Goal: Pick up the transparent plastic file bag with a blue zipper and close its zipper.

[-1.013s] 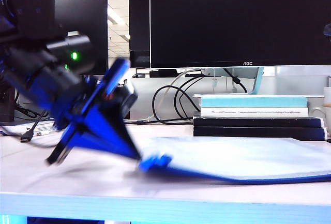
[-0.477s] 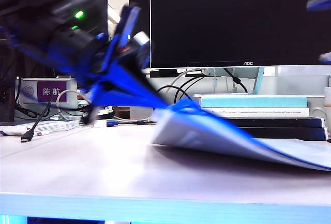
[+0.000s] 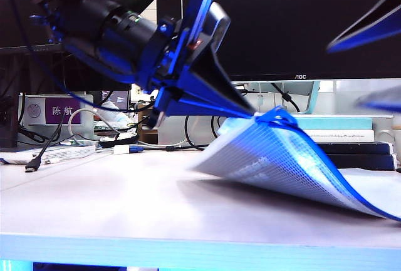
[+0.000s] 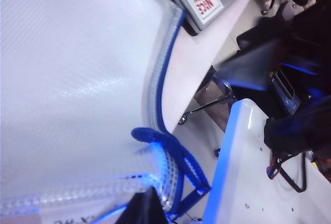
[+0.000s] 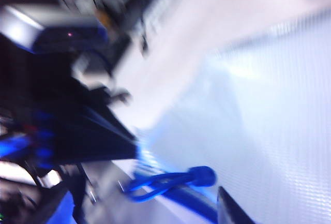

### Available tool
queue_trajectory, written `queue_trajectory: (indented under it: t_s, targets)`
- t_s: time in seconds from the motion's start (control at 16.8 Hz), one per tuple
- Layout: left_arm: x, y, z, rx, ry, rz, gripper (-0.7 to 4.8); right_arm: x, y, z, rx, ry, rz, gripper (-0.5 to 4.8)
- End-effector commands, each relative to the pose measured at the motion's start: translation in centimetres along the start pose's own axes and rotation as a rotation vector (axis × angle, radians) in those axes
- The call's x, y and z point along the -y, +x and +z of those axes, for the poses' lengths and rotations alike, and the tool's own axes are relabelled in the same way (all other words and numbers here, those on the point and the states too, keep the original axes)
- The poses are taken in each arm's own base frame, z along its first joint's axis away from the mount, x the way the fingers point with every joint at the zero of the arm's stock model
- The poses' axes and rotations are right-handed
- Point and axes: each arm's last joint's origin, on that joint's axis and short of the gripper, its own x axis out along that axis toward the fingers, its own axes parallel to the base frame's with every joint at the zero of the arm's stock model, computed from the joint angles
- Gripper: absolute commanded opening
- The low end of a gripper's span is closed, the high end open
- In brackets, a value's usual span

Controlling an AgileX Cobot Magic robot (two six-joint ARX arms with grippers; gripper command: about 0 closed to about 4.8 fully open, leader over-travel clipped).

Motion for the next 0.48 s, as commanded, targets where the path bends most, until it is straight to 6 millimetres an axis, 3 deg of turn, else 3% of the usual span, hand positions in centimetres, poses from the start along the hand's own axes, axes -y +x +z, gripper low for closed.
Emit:
queue_trajectory:
  t_s: [0.06, 0.3, 0.48]
  targets:
    - [0.3, -0.2, 0.4, 0.018, 0.04, -0.013, -0.06, -0.4, 2.2, 1.1, -0.09, -0.126, -0.036, 2.94]
    - [1.3, -1.3, 0.5, 0.018, 0.114, -0.011, -0.06, 0.2, 5.8, 3.0, -0.212, -0.071, -0.088, 2.94]
    - [1.5, -3.0, 0.5, 0.015, 0.191, 0.087, -0.06, -0.2, 7.0, 4.3, -0.269, -0.097, -0.083, 2.94]
